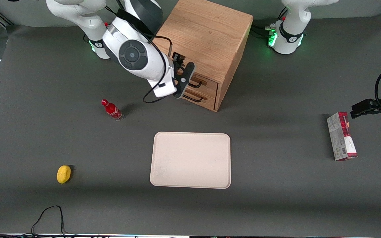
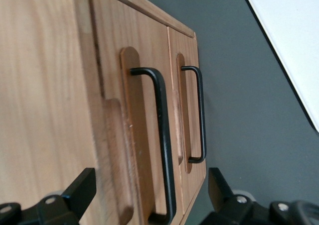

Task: Open upper drawer

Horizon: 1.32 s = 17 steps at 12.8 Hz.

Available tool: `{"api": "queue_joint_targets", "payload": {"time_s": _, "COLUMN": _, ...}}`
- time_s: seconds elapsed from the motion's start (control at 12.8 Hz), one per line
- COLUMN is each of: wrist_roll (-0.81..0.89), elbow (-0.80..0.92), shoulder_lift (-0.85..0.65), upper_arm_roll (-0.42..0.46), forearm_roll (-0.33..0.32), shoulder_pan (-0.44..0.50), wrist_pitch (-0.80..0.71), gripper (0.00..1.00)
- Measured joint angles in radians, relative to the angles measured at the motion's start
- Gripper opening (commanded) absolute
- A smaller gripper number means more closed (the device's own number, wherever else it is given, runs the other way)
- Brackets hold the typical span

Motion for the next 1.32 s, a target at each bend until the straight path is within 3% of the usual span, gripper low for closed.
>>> {"api": "queue_joint_targets", "payload": {"time_s": 1.32, "wrist_roll": -0.032, "elbow": -0.026, "shoulder_lift": 0.092, "upper_arm_roll": 0.009, "forearm_roll": -0.132, "shoulder_pan": -0.001, "wrist_pitch": 0.096, "gripper": 1.0}}
